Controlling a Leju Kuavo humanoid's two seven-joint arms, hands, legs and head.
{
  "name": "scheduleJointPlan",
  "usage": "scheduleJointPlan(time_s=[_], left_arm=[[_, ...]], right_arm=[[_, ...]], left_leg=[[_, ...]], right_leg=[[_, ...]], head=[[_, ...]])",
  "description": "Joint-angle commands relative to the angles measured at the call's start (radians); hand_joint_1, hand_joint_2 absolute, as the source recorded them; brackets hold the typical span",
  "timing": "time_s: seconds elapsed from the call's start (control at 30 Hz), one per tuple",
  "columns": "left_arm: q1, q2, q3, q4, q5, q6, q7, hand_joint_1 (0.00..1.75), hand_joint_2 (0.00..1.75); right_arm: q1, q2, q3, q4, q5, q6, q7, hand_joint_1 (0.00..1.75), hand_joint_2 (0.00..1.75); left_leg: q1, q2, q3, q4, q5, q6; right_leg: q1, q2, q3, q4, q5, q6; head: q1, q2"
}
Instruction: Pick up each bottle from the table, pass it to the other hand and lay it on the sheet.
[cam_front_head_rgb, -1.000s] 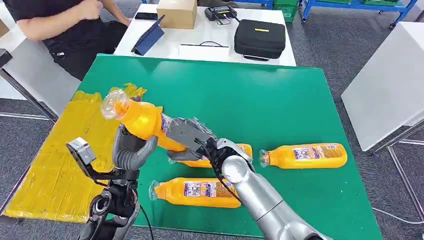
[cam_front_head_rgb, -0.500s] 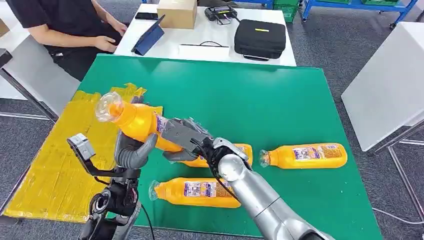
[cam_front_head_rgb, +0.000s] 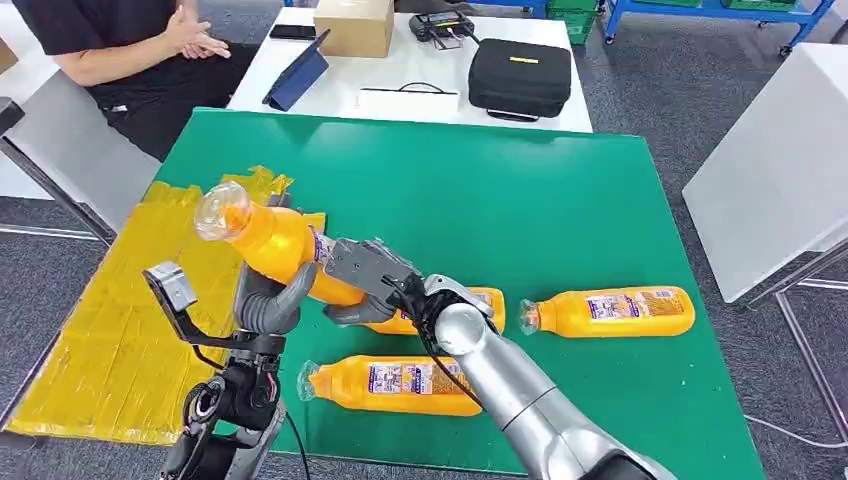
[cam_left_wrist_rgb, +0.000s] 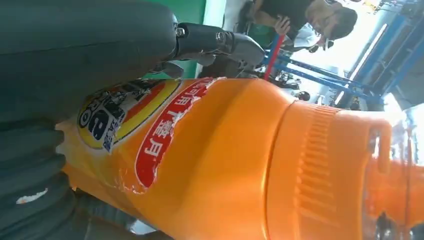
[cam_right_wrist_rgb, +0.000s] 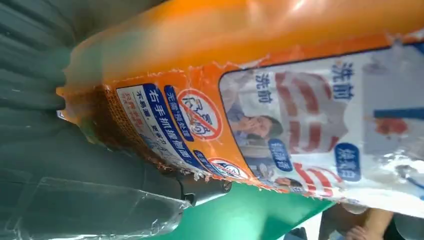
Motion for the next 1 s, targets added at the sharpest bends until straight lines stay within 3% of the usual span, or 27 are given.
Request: scheduleJointPlan(time_s=[0.03,0.17,0.33,0.5,0.53,0.57,0.6,1.0], left_arm=[[-0.039,0.007,-0.034,0.058,0.001,0.01,0.012,0.0,1.75],[-0.064,0.002,-0.066,0.07,-0.002,0.024,0.024,0.0,1.75],[-0.092,-0.005,-0.095,0.07,-0.069,0.108,0.028,0.0,1.75],[-0.102,-0.007,-0.102,0.098,-0.042,0.103,0.021,0.03,1.75],[-0.107,-0.009,-0.106,0.104,-0.042,0.104,0.021,0.58,1.75],[-0.11,-0.01,-0.11,0.108,-0.04,0.102,0.021,1.66,1.75],[-0.116,-0.013,-0.113,0.112,-0.039,0.103,0.021,1.75,1.75],[-0.104,0.002,-0.113,0.107,-0.024,0.119,0.012,1.75,1.75]], right_arm=[[-0.064,0.003,0.052,0.111,0.053,0.007,0.02,1.75,1.75],[-0.062,0.024,0.089,0.14,0.08,0.0,0.03,1.75,1.75],[-0.033,0.035,0.057,0.182,0.005,0.005,0.021,1.75,1.75],[-0.022,0.051,0.154,0.188,0.104,-0.021,0.029,1.75,1.75],[-0.02,0.058,0.162,0.185,0.107,-0.022,0.03,1.75,1.75],[-0.018,0.062,0.168,0.183,0.109,-0.023,0.03,1.75,1.75],[-0.014,0.065,0.183,0.17,0.109,-0.023,0.031,1.75,1.75],[-0.01,0.059,0.215,0.156,0.112,-0.035,0.035,1.75,1.75]], left_leg=[[0.001,0.0,0.002,0.0,-0.001,-0.002],[0.001,0.001,0.004,0.001,-0.002,-0.003],[0.001,-0.001,0.004,0.001,-0.001,-0.003],[0.001,0.0,0.003,0.0,-0.001,-0.002],[0.0,0.001,0.004,0.0,-0.001,-0.003],[0.001,0.0,0.003,0.0,-0.001,-0.002],[0.001,0.0,0.003,0.0,-0.002,-0.003],[0.001,0.0,0.002,0.0,-0.001,-0.002]], right_leg=[[0.001,-0.004,0.002,0.0,-0.001,-0.002],[0.002,-0.006,0.004,0.001,-0.002,-0.003],[0.002,-0.008,0.004,0.001,-0.002,-0.003],[0.001,-0.004,0.003,0.0,-0.001,-0.002],[0.001,-0.005,0.004,0.0,-0.002,-0.003],[0.001,-0.005,0.003,0.0,-0.001,-0.002],[0.002,-0.006,0.004,0.0,-0.002,-0.003],[0.001,-0.005,0.002,0.0,-0.001,-0.002]], head=[[0.0,0.0],[0.0,0.0],[-0.001,0.0],[0.0,0.0],[0.0,0.0],[0.0,0.0],[0.0,0.0],[0.0,0.0]])
